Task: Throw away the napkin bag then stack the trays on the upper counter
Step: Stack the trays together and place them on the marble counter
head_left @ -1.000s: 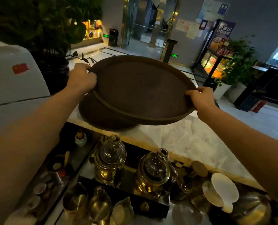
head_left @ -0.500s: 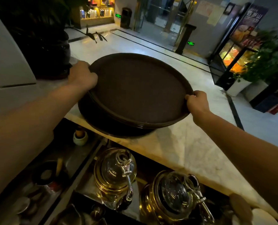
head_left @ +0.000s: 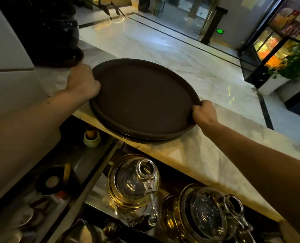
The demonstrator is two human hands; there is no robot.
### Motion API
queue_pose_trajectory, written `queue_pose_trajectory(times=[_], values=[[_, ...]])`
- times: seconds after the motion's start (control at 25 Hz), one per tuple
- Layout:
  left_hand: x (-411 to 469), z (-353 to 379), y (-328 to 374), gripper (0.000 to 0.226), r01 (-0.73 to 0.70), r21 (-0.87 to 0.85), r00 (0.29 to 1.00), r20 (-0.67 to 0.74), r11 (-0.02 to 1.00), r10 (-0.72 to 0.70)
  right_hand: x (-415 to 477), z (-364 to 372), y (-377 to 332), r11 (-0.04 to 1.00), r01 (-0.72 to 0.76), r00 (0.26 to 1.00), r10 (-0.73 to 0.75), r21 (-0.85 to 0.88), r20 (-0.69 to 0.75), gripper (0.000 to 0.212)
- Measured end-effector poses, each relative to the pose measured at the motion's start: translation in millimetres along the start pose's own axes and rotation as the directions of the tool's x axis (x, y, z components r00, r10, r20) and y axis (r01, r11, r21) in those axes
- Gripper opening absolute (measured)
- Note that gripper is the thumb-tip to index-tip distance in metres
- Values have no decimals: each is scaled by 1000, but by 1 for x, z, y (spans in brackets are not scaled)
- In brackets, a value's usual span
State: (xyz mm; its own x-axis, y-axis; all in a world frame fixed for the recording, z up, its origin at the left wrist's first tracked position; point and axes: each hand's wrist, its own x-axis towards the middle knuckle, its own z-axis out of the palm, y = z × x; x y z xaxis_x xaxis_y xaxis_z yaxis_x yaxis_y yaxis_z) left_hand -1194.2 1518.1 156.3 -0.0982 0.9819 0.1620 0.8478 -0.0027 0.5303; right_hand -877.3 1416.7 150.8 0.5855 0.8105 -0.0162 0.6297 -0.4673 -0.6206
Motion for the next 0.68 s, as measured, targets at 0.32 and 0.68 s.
queue_pose_trajectory(times=[0.32, 0.68], values=[[-2, 9, -3, 24, 0, 81, 997, -76, 997, 6, 6, 7, -6, 989, 36, 999, -39, -142, -16, 30], [-6, 5, -2, 30, 17, 131, 1000, -16, 991, -15, 14, -13, -23, 956, 22, 999, -9, -293, 47, 12]])
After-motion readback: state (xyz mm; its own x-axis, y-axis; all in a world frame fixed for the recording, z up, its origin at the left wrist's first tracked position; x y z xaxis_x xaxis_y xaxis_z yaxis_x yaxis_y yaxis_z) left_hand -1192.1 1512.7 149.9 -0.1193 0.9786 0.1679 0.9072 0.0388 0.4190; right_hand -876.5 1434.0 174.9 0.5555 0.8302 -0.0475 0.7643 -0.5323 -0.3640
